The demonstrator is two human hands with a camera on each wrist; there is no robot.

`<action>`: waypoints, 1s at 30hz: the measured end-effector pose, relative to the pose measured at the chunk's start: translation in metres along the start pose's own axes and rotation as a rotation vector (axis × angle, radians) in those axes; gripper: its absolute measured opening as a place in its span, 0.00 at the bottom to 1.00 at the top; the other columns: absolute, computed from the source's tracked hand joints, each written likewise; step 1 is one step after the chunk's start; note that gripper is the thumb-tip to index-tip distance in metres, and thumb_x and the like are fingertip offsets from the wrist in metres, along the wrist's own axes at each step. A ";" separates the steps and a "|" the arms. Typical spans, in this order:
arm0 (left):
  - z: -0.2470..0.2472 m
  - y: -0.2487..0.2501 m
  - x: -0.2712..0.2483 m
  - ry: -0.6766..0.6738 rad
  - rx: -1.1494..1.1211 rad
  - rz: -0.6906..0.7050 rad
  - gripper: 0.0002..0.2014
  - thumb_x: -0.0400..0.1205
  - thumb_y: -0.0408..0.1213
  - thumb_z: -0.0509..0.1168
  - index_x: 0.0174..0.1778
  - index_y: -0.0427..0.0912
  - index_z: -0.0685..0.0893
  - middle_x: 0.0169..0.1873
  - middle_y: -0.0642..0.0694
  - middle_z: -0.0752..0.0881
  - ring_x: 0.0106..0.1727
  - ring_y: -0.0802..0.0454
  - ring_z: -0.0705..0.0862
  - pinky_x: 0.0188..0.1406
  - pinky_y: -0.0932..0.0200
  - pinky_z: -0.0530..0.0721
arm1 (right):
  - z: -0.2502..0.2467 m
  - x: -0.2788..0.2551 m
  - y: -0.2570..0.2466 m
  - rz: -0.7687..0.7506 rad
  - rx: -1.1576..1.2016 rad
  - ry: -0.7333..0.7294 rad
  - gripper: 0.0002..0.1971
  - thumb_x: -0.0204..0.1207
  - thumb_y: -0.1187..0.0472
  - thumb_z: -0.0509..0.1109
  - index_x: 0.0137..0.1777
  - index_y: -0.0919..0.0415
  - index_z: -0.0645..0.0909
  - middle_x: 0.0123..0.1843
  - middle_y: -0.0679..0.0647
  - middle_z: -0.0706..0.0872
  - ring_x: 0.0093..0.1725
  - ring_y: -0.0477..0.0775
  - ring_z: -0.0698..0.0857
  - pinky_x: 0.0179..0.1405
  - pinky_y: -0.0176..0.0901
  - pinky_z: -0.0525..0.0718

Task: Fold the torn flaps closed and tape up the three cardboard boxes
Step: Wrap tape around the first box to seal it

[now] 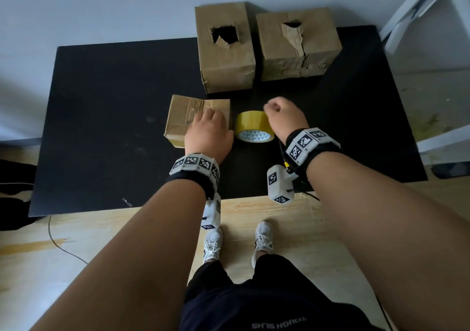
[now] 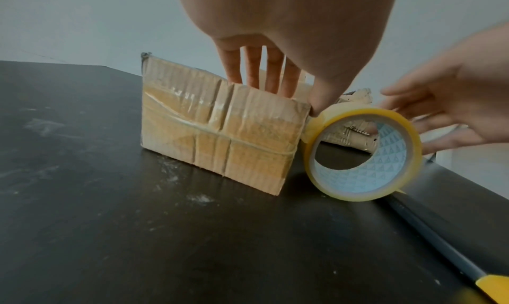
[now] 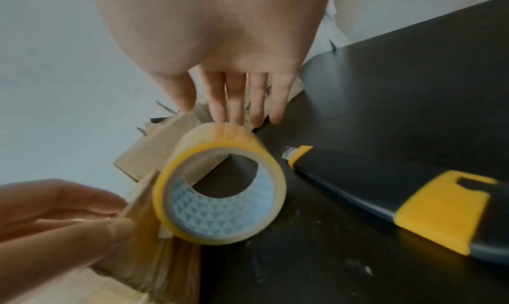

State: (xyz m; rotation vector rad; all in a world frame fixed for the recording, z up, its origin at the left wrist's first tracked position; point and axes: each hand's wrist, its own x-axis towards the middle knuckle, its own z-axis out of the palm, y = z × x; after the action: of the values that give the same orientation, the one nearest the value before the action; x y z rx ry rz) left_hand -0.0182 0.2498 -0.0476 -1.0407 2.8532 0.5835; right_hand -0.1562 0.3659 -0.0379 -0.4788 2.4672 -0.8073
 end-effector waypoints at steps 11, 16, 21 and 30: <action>-0.013 0.000 -0.004 -0.061 0.060 -0.004 0.18 0.82 0.47 0.62 0.65 0.44 0.78 0.65 0.47 0.76 0.69 0.44 0.72 0.62 0.45 0.79 | 0.002 -0.010 -0.022 -0.213 -0.310 -0.314 0.21 0.75 0.55 0.77 0.67 0.52 0.82 0.61 0.52 0.85 0.60 0.54 0.83 0.55 0.45 0.80; -0.015 0.008 0.009 -0.084 0.128 -0.014 0.24 0.81 0.47 0.65 0.71 0.44 0.73 0.68 0.47 0.73 0.72 0.45 0.70 0.64 0.44 0.77 | 0.008 -0.014 -0.022 -0.380 -0.539 -0.208 0.22 0.77 0.56 0.74 0.71 0.53 0.80 0.65 0.55 0.81 0.65 0.58 0.78 0.63 0.51 0.78; -0.010 0.008 0.012 -0.092 0.146 -0.012 0.27 0.79 0.45 0.70 0.72 0.44 0.71 0.69 0.48 0.71 0.72 0.46 0.70 0.57 0.48 0.81 | 0.004 -0.010 -0.014 -0.408 -0.631 -0.133 0.21 0.78 0.57 0.72 0.71 0.54 0.80 0.63 0.56 0.81 0.65 0.60 0.76 0.62 0.52 0.76; -0.008 0.014 0.011 -0.039 0.167 0.001 0.23 0.85 0.48 0.62 0.75 0.45 0.70 0.70 0.47 0.72 0.73 0.45 0.70 0.64 0.46 0.77 | -0.004 -0.010 -0.006 -0.307 -0.438 -0.061 0.20 0.75 0.57 0.75 0.68 0.53 0.82 0.62 0.56 0.81 0.65 0.59 0.76 0.63 0.51 0.76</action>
State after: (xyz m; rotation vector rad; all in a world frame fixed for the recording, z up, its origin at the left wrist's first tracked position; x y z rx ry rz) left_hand -0.0346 0.2501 -0.0378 -0.9897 2.8110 0.3538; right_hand -0.1493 0.3672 -0.0280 -1.0418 2.5461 -0.3443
